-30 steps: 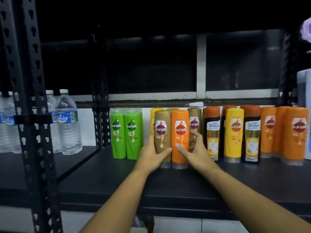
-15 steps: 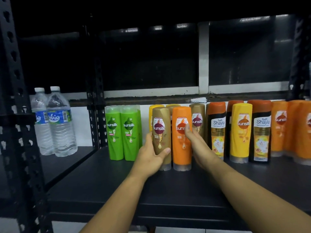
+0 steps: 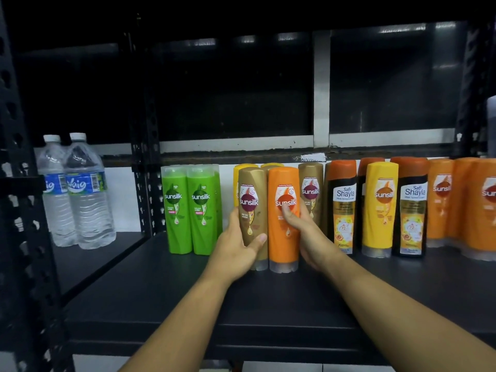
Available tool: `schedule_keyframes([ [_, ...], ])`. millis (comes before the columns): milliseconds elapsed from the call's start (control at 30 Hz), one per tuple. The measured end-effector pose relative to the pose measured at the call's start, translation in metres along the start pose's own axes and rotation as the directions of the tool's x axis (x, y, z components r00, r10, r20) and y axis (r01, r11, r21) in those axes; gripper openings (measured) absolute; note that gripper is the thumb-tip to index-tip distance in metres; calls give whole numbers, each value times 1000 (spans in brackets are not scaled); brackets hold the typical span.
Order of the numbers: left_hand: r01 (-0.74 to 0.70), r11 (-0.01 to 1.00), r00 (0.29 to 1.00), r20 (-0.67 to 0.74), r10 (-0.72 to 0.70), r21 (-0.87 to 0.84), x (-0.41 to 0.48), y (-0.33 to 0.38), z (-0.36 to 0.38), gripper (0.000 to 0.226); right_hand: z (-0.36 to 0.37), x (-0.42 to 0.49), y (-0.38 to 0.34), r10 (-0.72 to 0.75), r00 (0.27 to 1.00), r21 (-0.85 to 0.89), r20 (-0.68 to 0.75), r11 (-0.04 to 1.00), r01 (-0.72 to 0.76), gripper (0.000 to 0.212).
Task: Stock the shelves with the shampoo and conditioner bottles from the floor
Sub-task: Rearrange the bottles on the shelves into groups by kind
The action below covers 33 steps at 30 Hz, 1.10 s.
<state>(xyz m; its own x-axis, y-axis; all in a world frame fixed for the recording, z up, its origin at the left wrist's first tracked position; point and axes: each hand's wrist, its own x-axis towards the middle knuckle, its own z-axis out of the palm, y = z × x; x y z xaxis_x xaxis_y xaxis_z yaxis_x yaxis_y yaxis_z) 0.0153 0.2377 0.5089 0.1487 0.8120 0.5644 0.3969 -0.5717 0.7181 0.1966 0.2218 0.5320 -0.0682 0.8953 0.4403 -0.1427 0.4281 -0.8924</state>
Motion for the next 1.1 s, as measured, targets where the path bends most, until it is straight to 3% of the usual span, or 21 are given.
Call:
schedule_keyframes([
  [300,-24,999,997,69,26,-41,-5,8,-3,67,0,-10,-2,12,999,16,40,1000,-12,48],
  [567,-30,993,987,153,47,-114,-12,14,0,72,-4,-39,-15,-73,997,-115,4,991,72,61],
  [933,-42,996,950,307,64,-76,-22,53,44,88,-46,-82,-37,-150,978,-267,-145,958,107,82],
  [1100,-91,995,949,301,98,-37,-22,80,83,79,-75,-95,-48,-190,954,-308,-230,944,114,84],
])
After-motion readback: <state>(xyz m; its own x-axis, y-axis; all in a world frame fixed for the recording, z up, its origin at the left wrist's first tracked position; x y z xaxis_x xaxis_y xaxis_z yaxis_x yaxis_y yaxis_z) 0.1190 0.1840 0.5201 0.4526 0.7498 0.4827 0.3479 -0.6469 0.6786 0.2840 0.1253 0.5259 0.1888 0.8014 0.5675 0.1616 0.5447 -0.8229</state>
